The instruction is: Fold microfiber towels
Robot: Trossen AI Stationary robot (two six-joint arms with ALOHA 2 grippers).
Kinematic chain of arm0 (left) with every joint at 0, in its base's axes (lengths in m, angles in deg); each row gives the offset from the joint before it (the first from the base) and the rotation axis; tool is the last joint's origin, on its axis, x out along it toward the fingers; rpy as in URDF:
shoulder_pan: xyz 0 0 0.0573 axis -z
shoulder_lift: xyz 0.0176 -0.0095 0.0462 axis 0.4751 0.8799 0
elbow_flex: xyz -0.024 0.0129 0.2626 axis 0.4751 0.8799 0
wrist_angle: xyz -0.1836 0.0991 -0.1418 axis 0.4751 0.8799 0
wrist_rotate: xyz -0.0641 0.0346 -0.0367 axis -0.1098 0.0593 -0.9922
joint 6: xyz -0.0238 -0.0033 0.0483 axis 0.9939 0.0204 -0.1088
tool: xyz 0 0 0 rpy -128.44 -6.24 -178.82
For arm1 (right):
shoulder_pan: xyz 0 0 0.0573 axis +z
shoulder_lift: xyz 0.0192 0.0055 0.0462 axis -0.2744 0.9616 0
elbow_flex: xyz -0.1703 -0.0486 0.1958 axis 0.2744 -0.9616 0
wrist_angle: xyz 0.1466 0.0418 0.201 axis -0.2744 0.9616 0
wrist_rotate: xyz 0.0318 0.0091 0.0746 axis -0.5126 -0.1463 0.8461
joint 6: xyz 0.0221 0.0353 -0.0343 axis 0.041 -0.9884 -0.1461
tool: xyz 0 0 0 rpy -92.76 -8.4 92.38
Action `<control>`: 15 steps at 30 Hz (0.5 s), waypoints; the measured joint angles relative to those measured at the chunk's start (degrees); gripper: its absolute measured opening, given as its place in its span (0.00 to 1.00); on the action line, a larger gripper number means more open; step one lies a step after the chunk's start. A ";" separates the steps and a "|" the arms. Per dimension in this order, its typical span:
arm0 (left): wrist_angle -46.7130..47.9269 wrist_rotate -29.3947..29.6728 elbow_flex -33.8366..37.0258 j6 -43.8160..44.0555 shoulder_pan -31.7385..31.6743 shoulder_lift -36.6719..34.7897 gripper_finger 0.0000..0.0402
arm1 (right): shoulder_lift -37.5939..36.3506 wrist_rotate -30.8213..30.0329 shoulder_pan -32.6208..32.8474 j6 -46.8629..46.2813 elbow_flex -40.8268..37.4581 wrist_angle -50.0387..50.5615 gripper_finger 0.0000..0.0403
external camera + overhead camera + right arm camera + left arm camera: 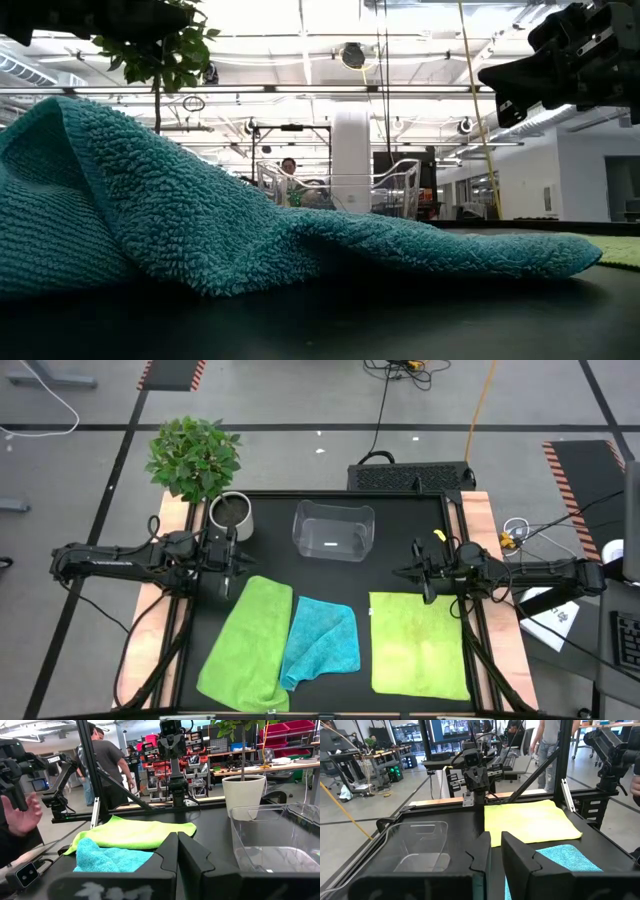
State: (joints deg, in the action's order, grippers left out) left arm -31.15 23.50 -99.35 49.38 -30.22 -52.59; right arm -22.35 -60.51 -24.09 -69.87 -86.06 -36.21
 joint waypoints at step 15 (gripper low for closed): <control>-0.11 0.00 0.00 0.01 -0.01 0.00 0.12 | 0.02 -0.09 0.00 -2.69 0.00 -2.68 0.00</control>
State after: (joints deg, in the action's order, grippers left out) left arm -31.26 23.50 -99.35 49.40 -30.23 -52.59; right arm -22.33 -60.60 -24.09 -72.55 -86.06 -38.89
